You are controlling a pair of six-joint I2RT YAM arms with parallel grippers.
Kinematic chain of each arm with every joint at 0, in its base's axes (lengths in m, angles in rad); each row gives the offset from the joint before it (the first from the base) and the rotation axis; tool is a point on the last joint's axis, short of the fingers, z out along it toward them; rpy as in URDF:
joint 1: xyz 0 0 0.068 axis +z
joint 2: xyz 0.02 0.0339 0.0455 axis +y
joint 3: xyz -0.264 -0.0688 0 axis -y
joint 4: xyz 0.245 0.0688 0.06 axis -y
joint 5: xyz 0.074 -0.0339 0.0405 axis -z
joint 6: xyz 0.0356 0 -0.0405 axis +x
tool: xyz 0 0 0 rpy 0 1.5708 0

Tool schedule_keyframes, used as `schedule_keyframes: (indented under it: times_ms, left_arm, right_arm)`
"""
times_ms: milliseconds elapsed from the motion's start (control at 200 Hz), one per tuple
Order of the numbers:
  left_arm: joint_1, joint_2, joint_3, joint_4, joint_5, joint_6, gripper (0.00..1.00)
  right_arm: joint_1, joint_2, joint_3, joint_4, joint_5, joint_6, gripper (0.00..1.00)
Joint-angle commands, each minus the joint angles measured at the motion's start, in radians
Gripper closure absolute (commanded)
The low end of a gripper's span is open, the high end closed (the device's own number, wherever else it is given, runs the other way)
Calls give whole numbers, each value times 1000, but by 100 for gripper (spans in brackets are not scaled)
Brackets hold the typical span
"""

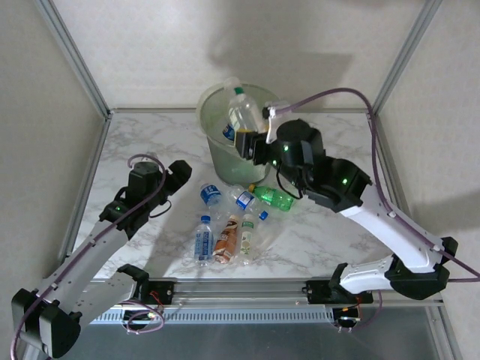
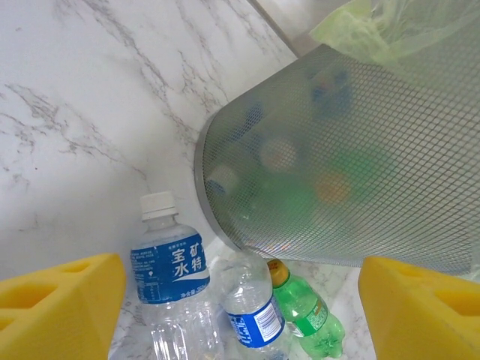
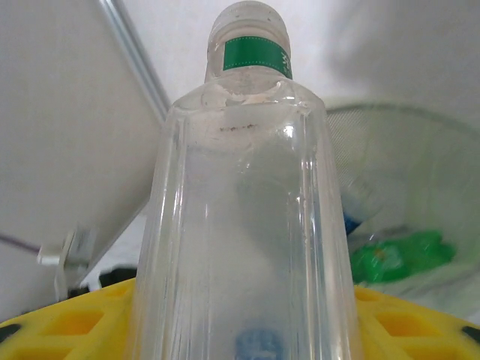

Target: Put the plastic bottles in the bin

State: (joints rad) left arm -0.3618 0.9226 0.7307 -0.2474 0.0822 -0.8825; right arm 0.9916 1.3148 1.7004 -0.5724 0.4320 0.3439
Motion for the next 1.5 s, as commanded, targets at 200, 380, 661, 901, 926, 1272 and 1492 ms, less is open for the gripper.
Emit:
schedule_keyframes:
  times_ms: [200,380,661,901,926,1272,1492]
  left_arm:
    - [10,-15,-43,32,25,-13,20]
    - [10,-15,-46,32,24,-12,21]
    - [9,-20,-69,42,21,-19,21]
    - [10,-18,-85,55,24,-28,22]
    - [11,-15,-88,58,25,-30,22]
    - [10,-14,-80,45,21,-20,22]
    - [10,-23,-85,38,14,-19,22]
  right_arm:
    - [-218,178,164,-28,-169,-99,48]
    - [-321,301,237,-34,-268,-92,49]
    - [-366,411,242,-13,-340,-47,50]
    - [-366,428,185,23,-402,-10,50]
    - [-364,429,178,25,-409,-6,50]
    - [-331,454,134,43,-411,17,47]
    - [-304,463,102,48,-392,29,33]
